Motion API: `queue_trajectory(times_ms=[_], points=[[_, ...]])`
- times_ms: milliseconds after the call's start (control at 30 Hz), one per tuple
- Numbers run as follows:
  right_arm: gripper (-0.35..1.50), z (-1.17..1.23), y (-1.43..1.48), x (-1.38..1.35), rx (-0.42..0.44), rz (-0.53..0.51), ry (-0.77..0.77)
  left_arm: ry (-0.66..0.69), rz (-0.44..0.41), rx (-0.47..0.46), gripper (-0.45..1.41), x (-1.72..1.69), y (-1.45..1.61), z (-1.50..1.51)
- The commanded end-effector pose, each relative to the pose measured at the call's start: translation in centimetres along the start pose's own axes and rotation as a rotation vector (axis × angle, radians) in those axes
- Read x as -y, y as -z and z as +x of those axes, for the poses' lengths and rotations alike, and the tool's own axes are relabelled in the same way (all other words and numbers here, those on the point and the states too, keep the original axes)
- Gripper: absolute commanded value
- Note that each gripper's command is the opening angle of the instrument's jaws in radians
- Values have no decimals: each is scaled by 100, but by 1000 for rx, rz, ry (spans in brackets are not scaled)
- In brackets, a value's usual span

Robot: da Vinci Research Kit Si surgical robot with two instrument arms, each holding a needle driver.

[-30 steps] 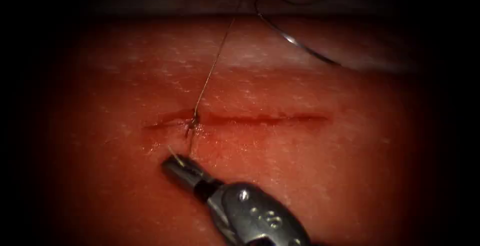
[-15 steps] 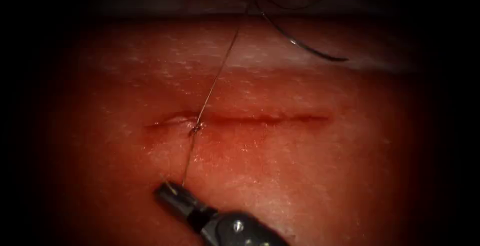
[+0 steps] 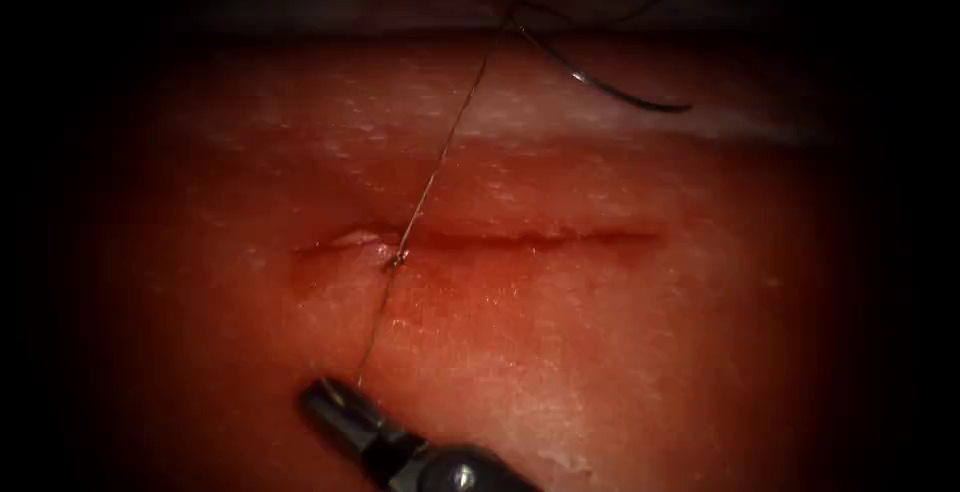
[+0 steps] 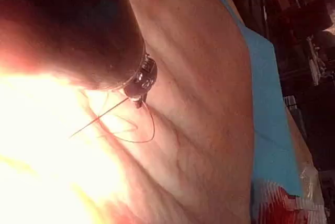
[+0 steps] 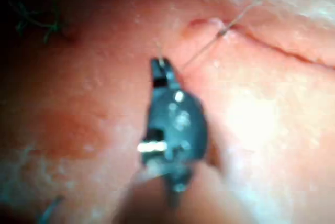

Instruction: Wound Closure

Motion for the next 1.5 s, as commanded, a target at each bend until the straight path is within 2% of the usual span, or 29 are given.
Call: queue_trajectory(times_ms=[33, 200, 300, 333, 367, 400, 433, 467, 533, 567, 633, 667, 700, 767, 800, 833, 867, 900, 967, 1000, 1067, 1200, 1300, 1400, 1500], points=[[-35, -5, -8, 2, 3, 3, 1, -1, 3, -5, -35, 9, -5, 5], [-35, -3, -10, -2, 5, -2, 18, 62, -27, -30, -35, 7, -2, 4], [-35, 0, -16, -11, 4, -3, 18, 125, -67, -64, -35, -2, 19, -2], [-30, 2, -18, -14, -1, -1, 19, 139, -79, -72, -35, -5, 25, -4], [17, 4, -22, -18, -9, 3, 19, 160, -98, -85, -35, -11, 38, -6], [47, 5, -23, -20, -15, 5, 19, 190, -116, -95, -35, -16, 47, -8], [67, 6, -24, -22, -20, 7, 19, 208, -139, -98, -35, -21, 53, -9], [99, 8, -25, -25, -26, 0, 19, 246, -161, -105, -35, -30, 67, -11], [121, 11, -24, -28, -33, -16, 18, 350, -194, -137, -35, -45, 101, -14], [121, 11, -24, -28, -33, -16, 18, 350, -194, -137, -35, -45, 101, -14], [126, 14, -20, -27, -30, -14, 15, 408, -202, -197, -35, -53, 124, -13], [130, 17, -17, -26, -28, -12, 13, 428, -215, -235, -35, -55, 136, -10], [130, 21, -11, -24, -24, -9, 9, 489, -261, -335, -35, -56, 157, -5], [130, 26, -6, -22, -15, 5, 5, 526, -273, -385, -35, -57, 170, -2], [128, 41, 4, -20, 5, 37, -6, 572, -297, -451, -35, -64, 197, 4], [126, 47, 7, -19, 11, 44, -10, 584, -305, -466, -35, -68, 205, 5], [119, 69, 9, -20, 28, 63, -13, 617, -314, -492, -35, -83, 230, 8], [114, 79, 4, -21, 42, 89, -12, 637, -314, -491, -35, -95, 245, 8], [113, 82, 1, -21, 52, 111, -11, 646, -306, -489, -35, -104, 254, 7], [111, 86, -5, -22, 77, 170, -3, 677, -309, -494, -35, -120, 269, 6], [109, 87, -12, -21, 80, 176, 6, 699, -315, -499, -35, -134, 281, 3], [106, 73, -58, -18, 95, 206, 39, 740, -292, -482, -35, -175, 304, 0], [103, 64, -81, -23, 96, 211, 54, 774, -286, -474, -35, -189, 312, 1], [89, 69, -107, -30, 45, 178, 54, 854, -280, -459, -35, -213, 327, 1], [81, 74, -114, -34, -15, 142, 50, 894, -279, -452, -35, -224, 335, 0]])
